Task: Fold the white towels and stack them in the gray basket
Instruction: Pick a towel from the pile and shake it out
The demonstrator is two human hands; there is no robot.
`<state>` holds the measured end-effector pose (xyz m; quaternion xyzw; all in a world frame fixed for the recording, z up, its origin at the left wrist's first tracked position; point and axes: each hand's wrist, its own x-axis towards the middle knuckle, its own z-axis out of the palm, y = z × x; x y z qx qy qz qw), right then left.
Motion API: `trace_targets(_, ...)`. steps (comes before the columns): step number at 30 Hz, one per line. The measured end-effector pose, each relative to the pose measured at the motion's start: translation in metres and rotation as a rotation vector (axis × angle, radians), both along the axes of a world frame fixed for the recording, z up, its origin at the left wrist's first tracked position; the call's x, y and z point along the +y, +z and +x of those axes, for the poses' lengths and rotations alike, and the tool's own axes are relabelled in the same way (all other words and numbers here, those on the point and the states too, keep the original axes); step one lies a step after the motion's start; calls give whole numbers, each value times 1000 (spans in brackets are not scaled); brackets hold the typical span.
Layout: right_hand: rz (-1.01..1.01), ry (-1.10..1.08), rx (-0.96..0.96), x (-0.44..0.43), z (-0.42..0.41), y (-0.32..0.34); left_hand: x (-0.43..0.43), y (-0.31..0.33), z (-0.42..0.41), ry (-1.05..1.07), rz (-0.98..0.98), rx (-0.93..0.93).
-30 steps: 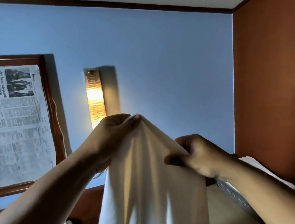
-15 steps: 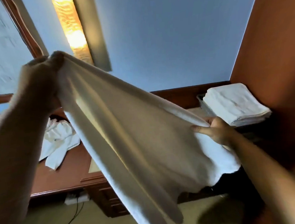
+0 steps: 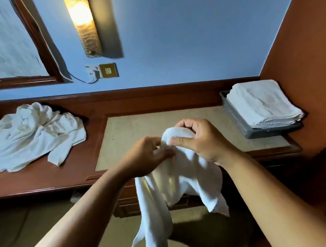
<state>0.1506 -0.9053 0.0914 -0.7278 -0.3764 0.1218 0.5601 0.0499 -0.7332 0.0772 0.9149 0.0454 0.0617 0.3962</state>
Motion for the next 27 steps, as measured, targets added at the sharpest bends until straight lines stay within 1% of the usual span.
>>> trace_targets(2, -94, 73, 36, -1, 7, -8, 19, -5, -2, 126, -50, -77)
trace_targets(4, -256, 107, 75, -8, 14, -18, 40, 3, -6, 232, -29, -144)
trace_targets(5, -300, 97, 131, -13, 17, -23, 49, 9, -7, 259, -23, -157)
trace_targets(7, -314, 96, 253, -20, 22, -36, 61, 18, -10, 274, -8, -158)
trace_targets(9, -291, 140, 370, -22, 20, -46, 70, 19, -13, 303, 19, -159)
trace_targets(11, -162, 126, 577, -24, 19, -61, 77, 19, -16, 341, 33, -170)
trace_targets(13, -27, 90, 733, -26, 17, -76, 81, 18, -20, 347, 34, -165)
trace_targets(15, 99, 66, 838, -27, 15, -87, 82, 15, -24, 327, 66, -139)
trace_targets(17, 279, 23, 939, -28, 12, -87, 82, 10, -28, 327, 93, -119)
trace_targets(19, 414, -49, 995, -29, 10, -81, 81, 6, -31, 347, 122, -130)
trace_targets(20, 468, -79, 997, -29, 9, -77, 81, 4, -33, 349, 140, -136)
trace_targets(22, 530, -165, 927, -31, 10, -74, 78, 2, -37, 318, 193, -85)
trace_targets(25, 531, -280, 729, -29, 3, -64, 66, 6, -47, 173, 275, 65)
trace_targets(27, 470, -361, 554, -29, -5, -54, 59, 13, -52, 59, 275, 87)
